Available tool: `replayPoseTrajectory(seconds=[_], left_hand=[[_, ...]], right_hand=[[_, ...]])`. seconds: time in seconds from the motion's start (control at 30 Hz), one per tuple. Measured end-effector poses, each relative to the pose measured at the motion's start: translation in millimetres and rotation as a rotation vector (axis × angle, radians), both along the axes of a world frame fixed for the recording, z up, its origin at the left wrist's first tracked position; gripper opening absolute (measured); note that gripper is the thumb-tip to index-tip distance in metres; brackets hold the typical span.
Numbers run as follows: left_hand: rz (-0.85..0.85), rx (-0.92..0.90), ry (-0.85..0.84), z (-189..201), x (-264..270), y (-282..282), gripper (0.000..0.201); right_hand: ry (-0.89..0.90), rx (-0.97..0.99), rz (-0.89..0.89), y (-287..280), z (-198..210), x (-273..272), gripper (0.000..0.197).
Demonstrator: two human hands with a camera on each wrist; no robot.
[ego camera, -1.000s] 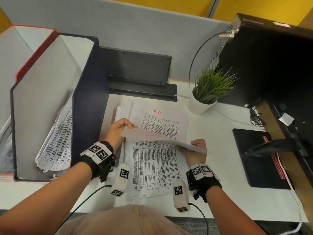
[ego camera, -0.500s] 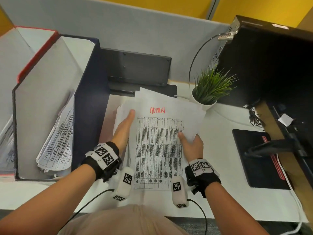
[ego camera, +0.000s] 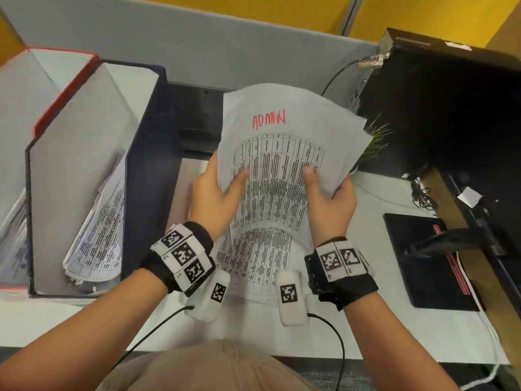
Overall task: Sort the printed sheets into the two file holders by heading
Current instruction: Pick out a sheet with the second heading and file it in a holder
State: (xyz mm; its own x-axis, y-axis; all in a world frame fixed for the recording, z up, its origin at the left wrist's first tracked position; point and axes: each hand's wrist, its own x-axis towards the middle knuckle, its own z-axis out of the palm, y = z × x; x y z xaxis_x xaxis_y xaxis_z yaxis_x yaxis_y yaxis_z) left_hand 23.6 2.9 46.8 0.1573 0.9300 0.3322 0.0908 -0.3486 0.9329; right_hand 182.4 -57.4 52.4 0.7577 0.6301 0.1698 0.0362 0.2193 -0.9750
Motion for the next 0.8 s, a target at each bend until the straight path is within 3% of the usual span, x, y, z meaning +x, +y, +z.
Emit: replayPoseTrajectory(seconds=[0.17,0.27,0.37,0.6,0.8], left_hand=[[-0.051,-0.114,0.073,-11,0,-6,0.034],[-0.016,-0.123,0.015,-6,-1,-9,0.019],[0.0,-0.113,-0.011,-4,-6,-10,0.021],[-0.029,-0.394,0.232,-51,-11,-14,0.027],[0.064,-0.322,0.198,-8,-16,-7,0.025]], right_hand=[[-0.013,-0.134,0.015,-11,-18,-11,0.021],[0.058,-0.03,0.005,-10,-16,-9,0.021],[0.07,0.017,0.03,-11,-21,-7,0.023],[-0.01,-0.259,0.103,-25,-65,-26,0.027],[-0.088,-0.208,0.064,-9,-34,-21,0.032]])
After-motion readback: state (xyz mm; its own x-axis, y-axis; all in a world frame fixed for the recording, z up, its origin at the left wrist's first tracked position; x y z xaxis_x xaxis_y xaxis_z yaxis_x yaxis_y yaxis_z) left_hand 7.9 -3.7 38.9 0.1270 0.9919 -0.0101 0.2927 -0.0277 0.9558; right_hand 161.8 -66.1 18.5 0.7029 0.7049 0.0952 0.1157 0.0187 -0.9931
